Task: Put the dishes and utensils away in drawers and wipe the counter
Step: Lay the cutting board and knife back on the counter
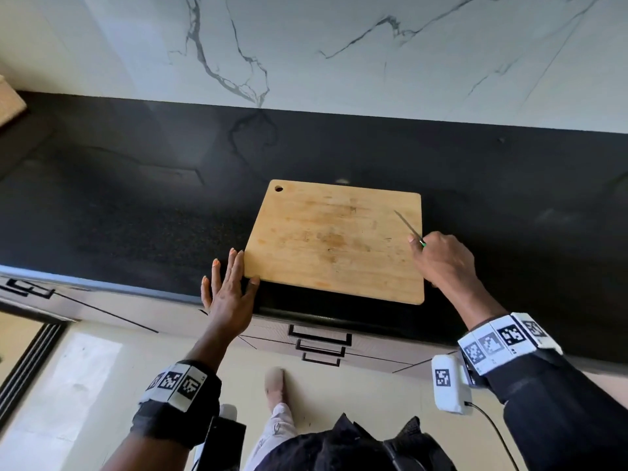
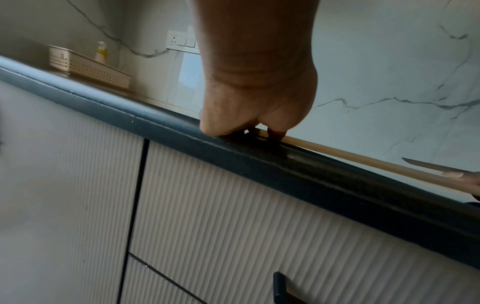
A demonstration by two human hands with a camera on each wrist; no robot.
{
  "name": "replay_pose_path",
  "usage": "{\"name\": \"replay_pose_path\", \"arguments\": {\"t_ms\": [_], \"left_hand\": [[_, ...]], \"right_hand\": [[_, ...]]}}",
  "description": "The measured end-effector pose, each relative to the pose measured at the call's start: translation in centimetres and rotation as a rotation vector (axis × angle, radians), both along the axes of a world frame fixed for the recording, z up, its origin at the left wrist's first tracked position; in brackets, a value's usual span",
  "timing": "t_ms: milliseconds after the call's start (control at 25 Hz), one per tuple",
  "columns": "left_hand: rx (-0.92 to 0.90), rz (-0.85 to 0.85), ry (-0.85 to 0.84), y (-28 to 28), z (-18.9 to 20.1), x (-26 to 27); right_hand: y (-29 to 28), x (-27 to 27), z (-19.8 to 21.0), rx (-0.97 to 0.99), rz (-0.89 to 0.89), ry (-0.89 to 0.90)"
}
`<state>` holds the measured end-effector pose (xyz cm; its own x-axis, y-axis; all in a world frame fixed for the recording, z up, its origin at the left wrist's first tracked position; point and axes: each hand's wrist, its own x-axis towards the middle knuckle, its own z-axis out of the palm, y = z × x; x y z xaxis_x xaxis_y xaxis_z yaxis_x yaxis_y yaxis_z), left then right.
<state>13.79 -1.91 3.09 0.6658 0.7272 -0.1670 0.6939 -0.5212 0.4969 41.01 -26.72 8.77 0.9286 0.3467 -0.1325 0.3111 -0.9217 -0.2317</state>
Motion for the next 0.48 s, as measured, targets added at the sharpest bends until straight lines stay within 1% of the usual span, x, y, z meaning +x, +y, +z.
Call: {"name": "replay_pose_path", "arguments": {"t_ms": [80, 240, 360, 480], "left_hand": [[0.004, -0.016, 0.0, 0.18, -0.08, -0.06], [-0.002, -0.044, 0.024, 0.13, 0.07, -0.15], [-0.006, -0.033, 0.006, 0.19, 0.25, -0.1], [0.001, -0.023, -0.037, -0.12, 0.2, -0.2]], "right_hand": [[-0.11, 0.0, 0.18, -0.068, 0.033, -0.032], [0.01, -0.63, -0.11, -0.104, 0.11, -0.114], [0.25, -0.58, 0.03, -0.118, 0.123, -0.085], [0.22, -0.51, 0.18, -0.099, 0.085, -0.049]]}}
